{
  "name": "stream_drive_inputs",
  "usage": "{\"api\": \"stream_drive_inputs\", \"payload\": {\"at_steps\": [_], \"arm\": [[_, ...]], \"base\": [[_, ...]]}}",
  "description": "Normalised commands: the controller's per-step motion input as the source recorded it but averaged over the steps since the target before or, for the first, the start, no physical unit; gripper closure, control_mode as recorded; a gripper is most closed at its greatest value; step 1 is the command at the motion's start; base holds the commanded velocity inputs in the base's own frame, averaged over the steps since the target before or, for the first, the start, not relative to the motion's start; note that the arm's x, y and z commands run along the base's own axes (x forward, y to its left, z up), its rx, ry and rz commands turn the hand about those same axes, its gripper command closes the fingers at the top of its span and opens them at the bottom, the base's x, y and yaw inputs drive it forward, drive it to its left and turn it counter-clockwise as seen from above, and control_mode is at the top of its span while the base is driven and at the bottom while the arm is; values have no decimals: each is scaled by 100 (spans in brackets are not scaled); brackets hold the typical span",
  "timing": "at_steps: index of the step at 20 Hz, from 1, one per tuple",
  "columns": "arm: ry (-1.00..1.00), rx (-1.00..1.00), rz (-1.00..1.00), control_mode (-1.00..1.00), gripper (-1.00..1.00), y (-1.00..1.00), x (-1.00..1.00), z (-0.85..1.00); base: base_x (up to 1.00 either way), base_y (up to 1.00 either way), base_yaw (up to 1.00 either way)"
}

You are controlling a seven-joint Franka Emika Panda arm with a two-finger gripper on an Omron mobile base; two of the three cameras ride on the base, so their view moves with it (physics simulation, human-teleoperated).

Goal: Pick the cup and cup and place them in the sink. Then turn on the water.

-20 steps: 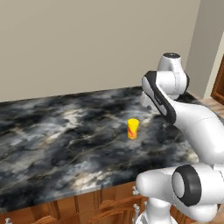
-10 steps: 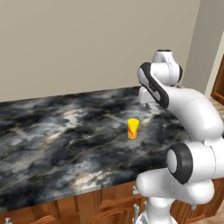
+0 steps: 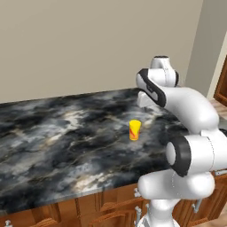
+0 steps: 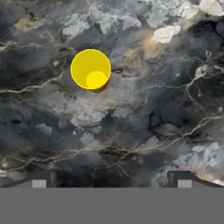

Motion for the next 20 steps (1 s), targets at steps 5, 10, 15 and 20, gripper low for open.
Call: {"api": "stream_drive_inputs", "payload": {"at_steps": [5,10,15,20], "arm": [[0,0,0,-100,-100,0,25,-26],[0,0,0,-100,-100,1,28,-22],[0,0,0,-100,-100,3,24,-10],[0,0,0,-100,-100,1,27,-16]], "base": [[0,0,0],[0,0,0],[0,0,0],[0,0,0]]}}
